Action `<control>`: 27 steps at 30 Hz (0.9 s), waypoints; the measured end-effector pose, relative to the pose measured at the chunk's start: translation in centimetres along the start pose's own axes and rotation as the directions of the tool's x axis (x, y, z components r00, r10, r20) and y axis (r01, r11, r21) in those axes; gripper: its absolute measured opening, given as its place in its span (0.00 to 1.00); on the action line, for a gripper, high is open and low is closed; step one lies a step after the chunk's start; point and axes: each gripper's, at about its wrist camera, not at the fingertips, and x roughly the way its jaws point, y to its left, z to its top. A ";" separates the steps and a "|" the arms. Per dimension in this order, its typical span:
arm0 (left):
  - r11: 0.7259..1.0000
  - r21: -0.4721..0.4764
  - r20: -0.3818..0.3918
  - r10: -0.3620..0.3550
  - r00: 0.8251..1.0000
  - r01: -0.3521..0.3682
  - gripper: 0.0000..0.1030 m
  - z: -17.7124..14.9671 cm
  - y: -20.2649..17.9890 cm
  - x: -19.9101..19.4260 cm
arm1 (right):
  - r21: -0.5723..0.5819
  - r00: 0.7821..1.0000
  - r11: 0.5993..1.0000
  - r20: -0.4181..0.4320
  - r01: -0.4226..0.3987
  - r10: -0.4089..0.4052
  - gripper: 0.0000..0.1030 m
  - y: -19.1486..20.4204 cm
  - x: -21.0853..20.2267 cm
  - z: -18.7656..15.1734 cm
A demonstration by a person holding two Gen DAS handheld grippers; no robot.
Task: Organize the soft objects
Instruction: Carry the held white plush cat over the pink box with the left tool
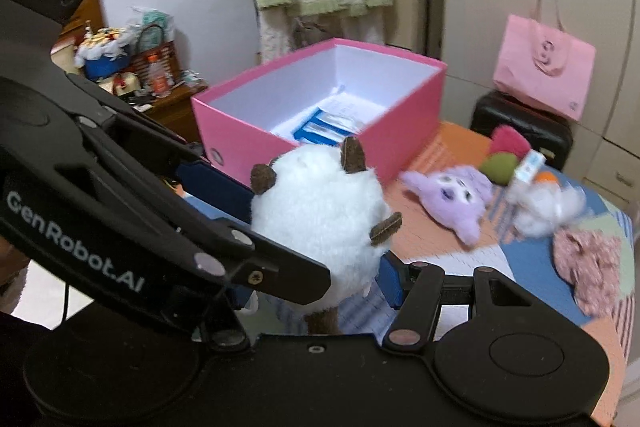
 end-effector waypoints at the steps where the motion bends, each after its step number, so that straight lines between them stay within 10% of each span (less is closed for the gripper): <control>1: 1.000 -0.008 0.001 0.002 1.000 -0.002 0.61 0.1 0.4 -0.4 | -0.018 1.000 1.000 -0.006 -0.011 0.011 0.63 0.3 0.1 0.4; 27: 0.986 -0.165 0.204 0.041 0.978 -0.007 0.62 9.4 11.2 -2.7 | -0.086 0.980 0.996 0.195 -0.034 0.050 0.61 -0.2 5.7 13.3</control>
